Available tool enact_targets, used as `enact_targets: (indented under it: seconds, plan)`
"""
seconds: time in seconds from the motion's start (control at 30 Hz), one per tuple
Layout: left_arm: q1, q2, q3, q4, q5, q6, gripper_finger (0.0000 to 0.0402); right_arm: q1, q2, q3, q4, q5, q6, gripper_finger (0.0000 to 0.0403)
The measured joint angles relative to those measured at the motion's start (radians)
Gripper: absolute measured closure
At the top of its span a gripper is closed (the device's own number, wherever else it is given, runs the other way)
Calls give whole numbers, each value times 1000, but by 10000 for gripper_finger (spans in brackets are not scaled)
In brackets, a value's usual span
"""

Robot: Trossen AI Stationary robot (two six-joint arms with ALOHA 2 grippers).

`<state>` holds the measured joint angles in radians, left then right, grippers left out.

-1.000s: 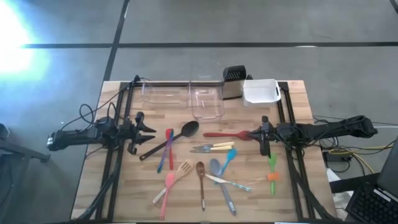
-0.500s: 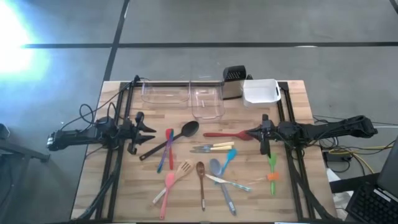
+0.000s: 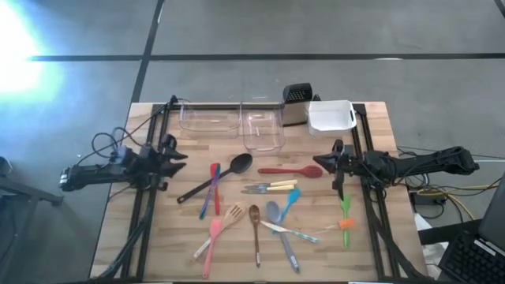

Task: Pick & Place Kitchen Items
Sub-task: Put the purple knife into the left transparent bin

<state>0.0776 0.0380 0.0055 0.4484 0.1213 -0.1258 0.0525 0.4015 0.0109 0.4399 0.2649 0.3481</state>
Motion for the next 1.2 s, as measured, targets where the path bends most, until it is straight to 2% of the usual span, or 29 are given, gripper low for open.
enact_targets:
  seconds: [0.13, 0.23, 0.37, 0.5, 0.6, 0.7, 0.83, 1.0, 1.1, 1.2]
  plan:
    - [0, -1, 2, 172, 0, -32, 284, 0, 0, 0, 23, 0, -4, 394]
    - [0, 14, 47, 137, -16, -66, 284, 0, 0, 0, 24, 0, 3, 394]
    - [-8, 123, 183, -93, -40, -185, 284, 0, 0, 0, 24, -1, 48, 394]
    - [-29, 351, 358, -422, -84, -277, 284, 0, 0, 0, 23, -2, 52, 394]
    - [-64, 519, 492, -586, -107, -294, 287, 0, 0, 0, 21, -2, 52, 394]
    - [-139, 660, 629, -716, -216, -301, 299, 0, 0, 0, 11, -2, 45, 394]
    - [-312, 827, 822, -965, -445, -357, 329, 0, 1, 0, -27, -2, 45, 394]
    - [-531, 985, 1004, -1289, -734, -619, 360, -1, 2, 0, -46, -2, 45, 394]
    - [-604, 1045, 1035, -1385, -786, -791, 370, -1, 1, 0, -46, -2, 45, 394]
    - [-618, 1084, 1039, -1401, -739, -910, 371, -1, 0, 0, -46, -2, 45, 394]
